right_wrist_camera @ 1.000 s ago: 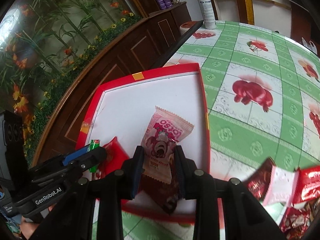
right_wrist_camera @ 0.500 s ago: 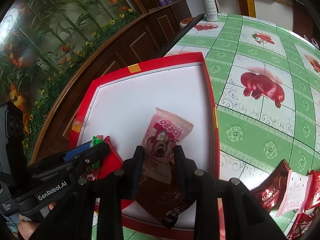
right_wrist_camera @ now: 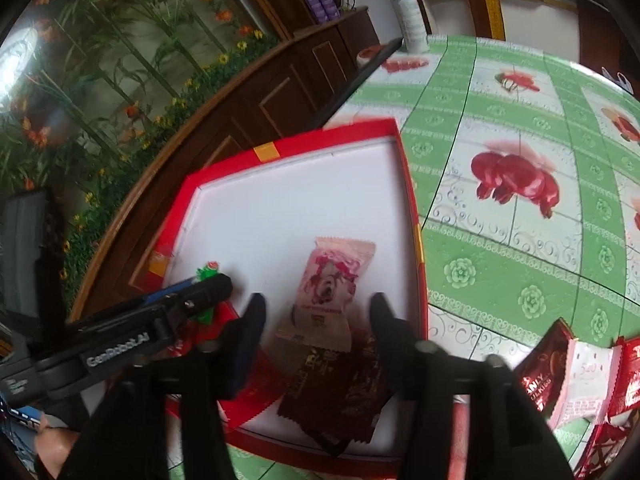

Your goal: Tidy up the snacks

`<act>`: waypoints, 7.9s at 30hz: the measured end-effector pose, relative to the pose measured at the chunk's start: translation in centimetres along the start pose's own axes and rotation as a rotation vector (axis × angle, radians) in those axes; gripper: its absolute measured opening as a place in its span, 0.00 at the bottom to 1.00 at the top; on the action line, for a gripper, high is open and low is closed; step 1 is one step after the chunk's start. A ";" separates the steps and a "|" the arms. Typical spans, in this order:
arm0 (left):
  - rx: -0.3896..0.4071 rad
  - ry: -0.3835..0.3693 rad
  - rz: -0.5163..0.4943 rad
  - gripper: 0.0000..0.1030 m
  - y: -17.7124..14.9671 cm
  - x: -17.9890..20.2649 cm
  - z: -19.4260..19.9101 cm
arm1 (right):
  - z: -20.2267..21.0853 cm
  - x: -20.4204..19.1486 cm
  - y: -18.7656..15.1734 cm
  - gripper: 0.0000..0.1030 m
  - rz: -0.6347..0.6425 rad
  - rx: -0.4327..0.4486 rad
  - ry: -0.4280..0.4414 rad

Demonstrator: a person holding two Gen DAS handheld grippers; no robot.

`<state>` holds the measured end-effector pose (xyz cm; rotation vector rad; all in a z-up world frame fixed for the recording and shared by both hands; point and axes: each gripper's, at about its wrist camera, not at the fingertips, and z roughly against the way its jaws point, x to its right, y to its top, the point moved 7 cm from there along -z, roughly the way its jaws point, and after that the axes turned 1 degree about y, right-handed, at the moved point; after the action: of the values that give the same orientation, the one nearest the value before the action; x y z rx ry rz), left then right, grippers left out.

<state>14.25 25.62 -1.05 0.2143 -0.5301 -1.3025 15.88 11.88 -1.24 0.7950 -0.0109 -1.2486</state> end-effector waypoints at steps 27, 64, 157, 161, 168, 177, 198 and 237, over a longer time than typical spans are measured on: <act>-0.015 -0.200 -0.206 0.65 -7.9 11.1 6.7 | 18.1 5.8 -9.9 0.83 -0.010 0.198 -0.249; -0.144 -0.185 -0.735 0.68 -19.3 34.9 -3.3 | 29.8 24.7 -16.0 0.85 -0.294 0.083 -0.395; -0.029 -0.233 -0.437 0.30 -13.0 15.3 5.9 | 23.2 14.4 -15.8 0.43 -0.255 0.221 -0.235; 0.002 -0.211 -0.388 0.30 -11.2 13.0 6.8 | 22.9 13.4 -15.2 0.43 -0.231 0.208 -0.228; 0.035 -0.168 -0.344 0.30 -8.6 9.7 8.1 | 23.4 11.2 -12.7 0.43 -0.162 0.203 -0.224; 0.067 -0.157 -0.283 0.30 -5.1 6.8 9.8 | 22.8 8.1 -7.8 0.43 -0.095 0.185 -0.170; 0.013 -0.049 -0.129 0.30 1.7 -0.7 5.0 | 8.3 -0.6 0.4 0.43 0.001 0.047 -0.028; -0.060 0.125 -0.152 0.31 4.2 -1.9 -2.7 | -3.5 0.0 6.6 0.56 -0.027 0.006 -0.027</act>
<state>18.86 28.16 -1.98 0.2886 -0.3731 -1.4400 22.86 14.34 -0.29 0.7856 -0.0263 -1.2856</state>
